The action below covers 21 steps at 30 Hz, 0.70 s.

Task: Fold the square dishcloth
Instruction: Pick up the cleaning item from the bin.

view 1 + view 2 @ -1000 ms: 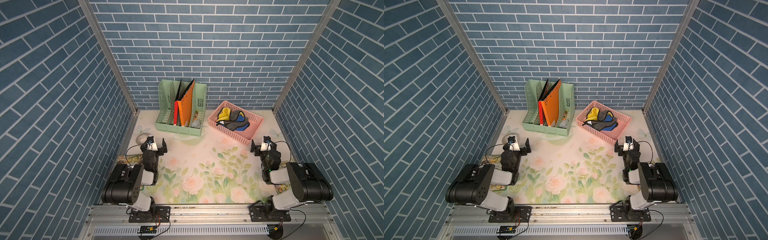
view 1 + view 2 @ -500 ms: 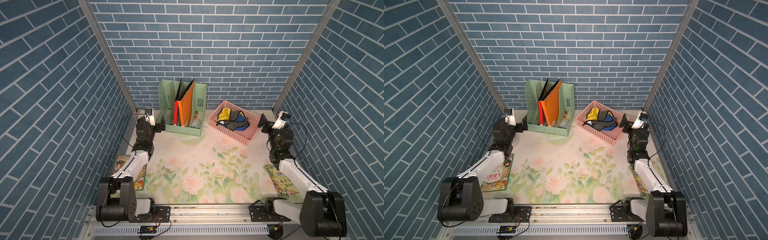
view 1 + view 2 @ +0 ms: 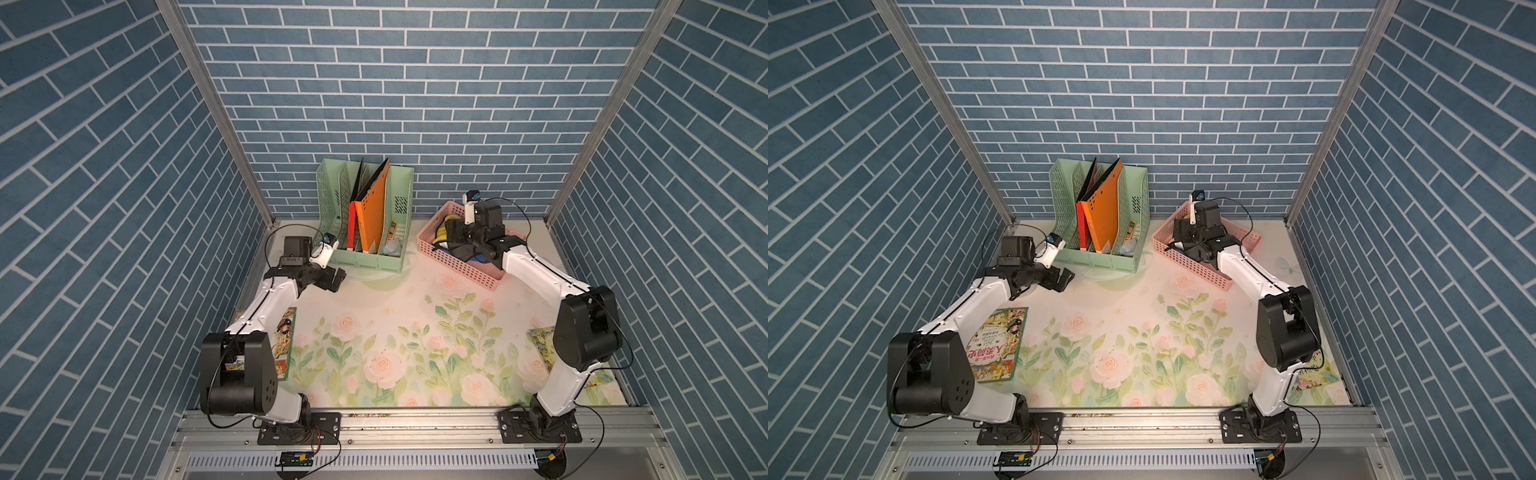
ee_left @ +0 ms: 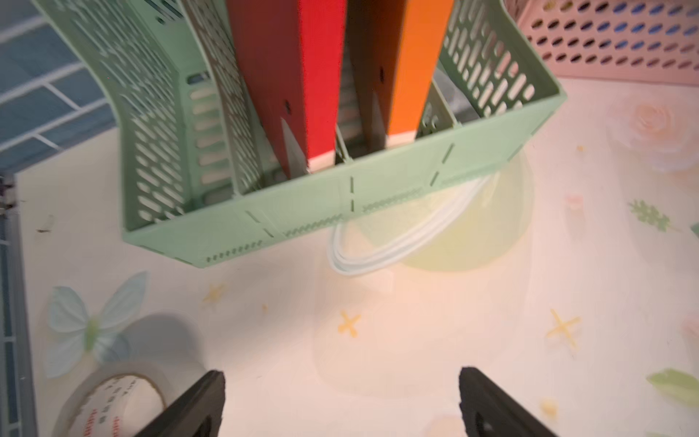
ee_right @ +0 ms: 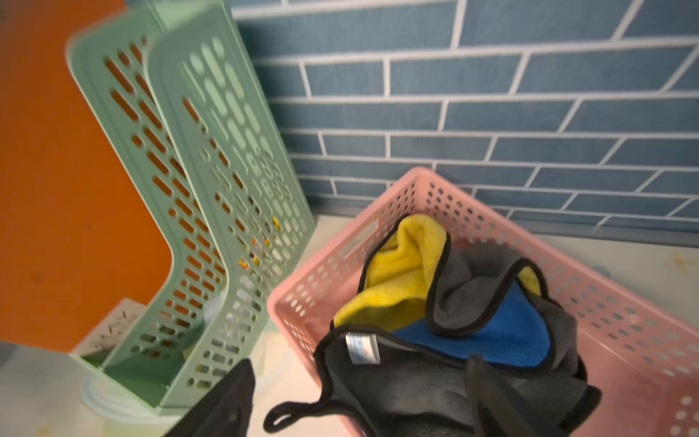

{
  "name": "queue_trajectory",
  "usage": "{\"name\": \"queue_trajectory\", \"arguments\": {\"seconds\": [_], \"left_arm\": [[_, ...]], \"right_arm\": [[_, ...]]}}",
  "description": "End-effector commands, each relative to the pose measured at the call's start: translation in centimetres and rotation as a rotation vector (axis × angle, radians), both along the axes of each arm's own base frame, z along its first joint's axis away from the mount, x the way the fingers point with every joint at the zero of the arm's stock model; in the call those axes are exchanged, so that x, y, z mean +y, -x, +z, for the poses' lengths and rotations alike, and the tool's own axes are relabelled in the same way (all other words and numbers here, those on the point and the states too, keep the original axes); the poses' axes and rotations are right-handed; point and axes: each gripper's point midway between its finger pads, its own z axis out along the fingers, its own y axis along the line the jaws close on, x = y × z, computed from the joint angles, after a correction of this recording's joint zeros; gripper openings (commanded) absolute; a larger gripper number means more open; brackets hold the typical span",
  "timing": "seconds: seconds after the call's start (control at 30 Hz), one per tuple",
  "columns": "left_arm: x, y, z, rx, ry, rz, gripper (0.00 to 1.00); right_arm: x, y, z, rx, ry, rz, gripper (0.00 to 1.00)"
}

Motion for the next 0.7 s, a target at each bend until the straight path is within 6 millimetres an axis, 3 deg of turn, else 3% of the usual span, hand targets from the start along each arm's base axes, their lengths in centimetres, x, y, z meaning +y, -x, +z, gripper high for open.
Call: {"name": "queue_trajectory", "arguments": {"seconds": [0.0,0.13,0.33,0.47,0.67], "left_arm": [[-1.3,3.1,-2.4,0.118,-0.004,-0.098,1.00],[-1.2,3.3,-3.0,0.119,-0.020,-0.092,1.00],[-1.7,3.8,-3.5,0.142,-0.035,-0.103,1.00],[-1.6,4.0,-3.4,0.134,-0.057,-0.101,1.00],[-1.6,3.9,-2.9,0.116,-0.068,-0.097,1.00]], "right_arm": [[-0.2,0.8,-3.8,0.161,0.122,0.062,0.87],[-1.3,-0.8,-6.9,0.257,0.198,-0.022,0.81],[-1.0,-4.6,-10.0,0.352,0.193,-0.070,0.73],[-1.5,-6.6,-10.8,0.397,0.150,-0.106,0.66],[-2.3,-7.2,-12.1,0.427,0.123,-0.146,0.63]]}}
